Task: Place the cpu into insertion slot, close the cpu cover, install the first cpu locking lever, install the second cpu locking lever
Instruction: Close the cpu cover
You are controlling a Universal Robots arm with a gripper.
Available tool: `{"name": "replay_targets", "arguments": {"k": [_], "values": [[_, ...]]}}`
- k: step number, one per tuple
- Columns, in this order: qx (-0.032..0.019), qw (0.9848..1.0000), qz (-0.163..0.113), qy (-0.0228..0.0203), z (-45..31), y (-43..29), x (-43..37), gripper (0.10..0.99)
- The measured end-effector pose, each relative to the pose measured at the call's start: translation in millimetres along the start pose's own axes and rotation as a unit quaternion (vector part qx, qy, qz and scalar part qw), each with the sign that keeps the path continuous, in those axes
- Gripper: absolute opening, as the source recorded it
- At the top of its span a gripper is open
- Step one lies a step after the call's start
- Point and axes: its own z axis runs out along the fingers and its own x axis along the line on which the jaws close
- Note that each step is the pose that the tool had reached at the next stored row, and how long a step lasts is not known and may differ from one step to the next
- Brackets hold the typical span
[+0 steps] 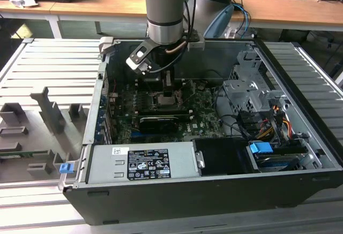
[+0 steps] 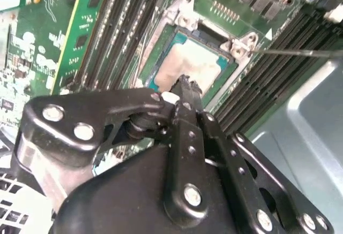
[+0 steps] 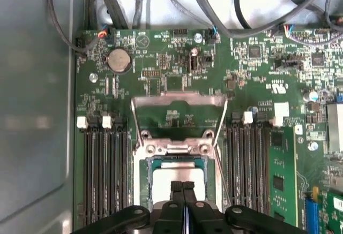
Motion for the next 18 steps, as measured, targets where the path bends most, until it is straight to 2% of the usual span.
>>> {"name": "replay_targets", "arguments": {"k": [1,2,7,8,9,12,18], "values": [[0.0012,1.0000,0.000,0.0000,0.4,4.6,-0.2,0.106],[0.0013,1.0000,0.000,0.0000,0.5,5.7,-0.5,0.106],[0.0013,1.0000,0.000,0.0002,-0.1,6.0,-0.4,0.106],[0.0014,1.0000,0.000,0.0000,-2.4,6.1,-0.5,0.106],[0.0014,1.0000,0.000,-0.0009,-11.0,6.8,0.1,0.106],[0.0013,1.0000,0.000,-0.0018,-24.7,7.9,0.2,0.106],[0.0013,1.0000,0.000,-0.0021,-38.3,9.0,0.1,0.106]]}}
